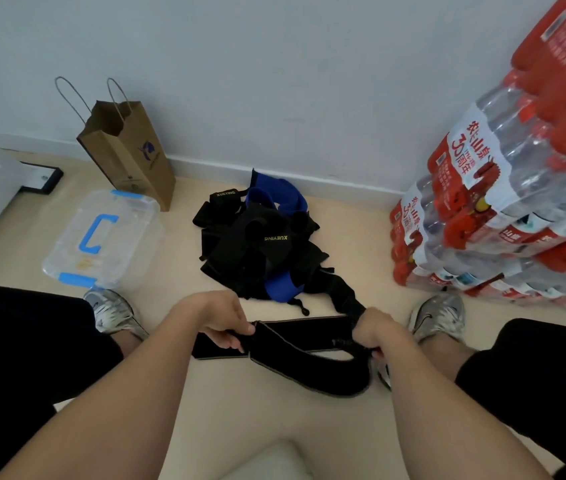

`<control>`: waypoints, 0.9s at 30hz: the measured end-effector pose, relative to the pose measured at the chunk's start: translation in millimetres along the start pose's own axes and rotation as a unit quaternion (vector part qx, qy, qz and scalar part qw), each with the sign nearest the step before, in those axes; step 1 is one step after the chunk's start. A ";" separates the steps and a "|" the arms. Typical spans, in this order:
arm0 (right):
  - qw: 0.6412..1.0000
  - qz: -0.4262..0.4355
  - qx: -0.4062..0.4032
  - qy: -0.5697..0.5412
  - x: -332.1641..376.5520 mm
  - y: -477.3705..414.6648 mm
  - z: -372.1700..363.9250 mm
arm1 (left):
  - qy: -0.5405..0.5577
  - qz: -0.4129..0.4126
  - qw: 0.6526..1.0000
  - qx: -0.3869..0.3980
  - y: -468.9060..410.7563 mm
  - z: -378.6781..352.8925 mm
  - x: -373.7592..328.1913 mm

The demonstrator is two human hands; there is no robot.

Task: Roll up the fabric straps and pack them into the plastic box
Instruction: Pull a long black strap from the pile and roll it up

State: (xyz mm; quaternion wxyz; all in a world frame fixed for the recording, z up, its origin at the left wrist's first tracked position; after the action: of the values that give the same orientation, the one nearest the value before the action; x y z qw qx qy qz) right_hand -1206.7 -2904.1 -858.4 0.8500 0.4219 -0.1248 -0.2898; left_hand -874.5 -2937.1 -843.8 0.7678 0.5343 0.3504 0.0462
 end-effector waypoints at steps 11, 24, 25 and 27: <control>0.955 0.205 0.212 0.044 59.1 40.4 -46.7 | 0.173 0.026 0.983 0.059 -18.5 -54.8 -27.5; 0.948 0.029 0.251 -0.192 3.9 -6.8 -66.4 | -0.218 -0.110 0.945 -0.215 -75.6 -66.3 -21.6; 0.966 0.029 0.215 -0.140 -1.6 -13.2 -63.8 | -0.246 -0.117 0.942 -0.194 -79.8 -73.6 -20.2; 0.987 0.048 0.125 -0.087 -9.4 -26.7 -58.4 | -0.260 -0.114 0.946 -0.158 -87.5 -86.9 -17.3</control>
State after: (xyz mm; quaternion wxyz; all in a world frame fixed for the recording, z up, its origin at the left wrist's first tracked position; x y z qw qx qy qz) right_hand -1197.9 -2873.6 -915.0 0.7893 0.4913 -0.2541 -0.2664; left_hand -965.1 -2913.5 -926.0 0.9069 0.3565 0.1855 -0.1270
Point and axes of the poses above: each hand's wrist, its own y-axis away from the middle knuckle, its own z-axis out of the back of the hand, x = y × z, the point moved 4 cm from there along -y, towards the middle knuckle, and after that the axes turned 7 degrees about -z, right-handed, at the moved point
